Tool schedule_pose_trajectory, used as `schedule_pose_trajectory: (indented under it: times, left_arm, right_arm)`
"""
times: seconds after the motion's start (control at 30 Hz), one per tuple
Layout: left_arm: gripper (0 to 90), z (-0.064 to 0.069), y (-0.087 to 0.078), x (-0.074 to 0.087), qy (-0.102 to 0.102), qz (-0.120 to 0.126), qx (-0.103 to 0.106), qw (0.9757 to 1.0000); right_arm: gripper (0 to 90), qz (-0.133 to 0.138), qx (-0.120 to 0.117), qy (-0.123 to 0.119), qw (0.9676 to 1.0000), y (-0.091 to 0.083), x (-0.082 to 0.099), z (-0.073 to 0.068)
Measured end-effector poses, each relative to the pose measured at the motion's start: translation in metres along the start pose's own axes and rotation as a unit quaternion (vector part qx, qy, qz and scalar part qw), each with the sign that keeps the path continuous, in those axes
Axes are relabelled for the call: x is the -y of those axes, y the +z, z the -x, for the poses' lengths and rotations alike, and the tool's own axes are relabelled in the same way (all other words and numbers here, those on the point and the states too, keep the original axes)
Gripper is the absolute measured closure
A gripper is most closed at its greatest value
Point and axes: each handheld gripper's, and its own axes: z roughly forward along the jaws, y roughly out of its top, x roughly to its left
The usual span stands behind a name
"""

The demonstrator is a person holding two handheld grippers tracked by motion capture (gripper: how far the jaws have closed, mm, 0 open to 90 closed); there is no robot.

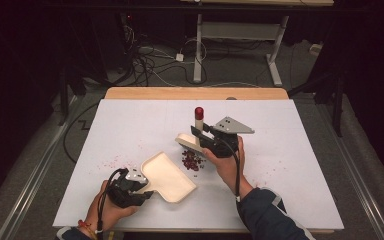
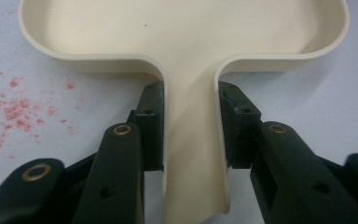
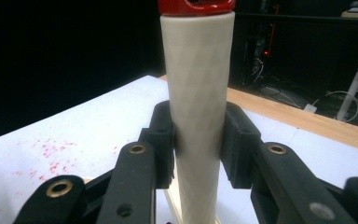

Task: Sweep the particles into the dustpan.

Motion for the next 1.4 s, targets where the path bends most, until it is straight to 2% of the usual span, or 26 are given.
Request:
schedule_pose_trajectory:
  times: [0.43,0.53,0.57,0.6,0.87,0.93,1.23,1.3,1.4]
  left_arm:
    - [64.2,0.003,0.005,-0.007,-0.003,-0.012,-0.007,0.9999]
    - [64.2,0.003,0.006,-0.009,-0.004,-0.013,-0.010,0.9999]
    - [64.2,0.004,0.006,-0.010,-0.004,-0.014,-0.010,0.9998]
    - [64.2,0.004,0.006,-0.010,-0.004,-0.015,-0.010,0.9998]
    - [64.1,0.004,0.009,-0.014,-0.006,-0.020,-0.012,0.9997]
    - [64.2,0.004,0.010,-0.015,-0.007,-0.022,-0.013,0.9997]
    - [64.1,0.004,0.013,-0.016,-0.006,-0.028,-0.012,0.9995]
    - [64.1,0.004,0.013,-0.016,-0.006,-0.028,-0.012,0.9995]
    - [64.1,0.005,0.013,-0.015,-0.007,-0.028,-0.012,0.9995]
  right_arm:
    - [69.0,-0.006,-0.013,0.003,0.9999,-0.003,0.001,-0.008]
    - [69.3,-0.011,-0.021,-0.007,0.9997,-0.003,0.000,-0.014]
    - [69.3,-0.011,-0.021,-0.007,0.9997,-0.003,0.000,-0.014]
    - [69.3,-0.015,-0.021,-0.017,0.9995,-0.002,-0.001,-0.016]
    - [69.3,-0.008,-0.007,-0.010,0.9999,-0.005,0.001,-0.025]
    - [69.3,-0.005,-0.003,-0.006,1.0000,-0.007,0.003,-0.035]
    - [69.2,0.000,-0.016,-0.002,0.9999,-0.010,0.006,-0.062]
    - [69.7,0.003,-0.023,-0.003,0.9997,-0.010,0.005,-0.067]
    - [70.0,0.000,-0.029,-0.017,0.9994,-0.011,0.005,-0.076]
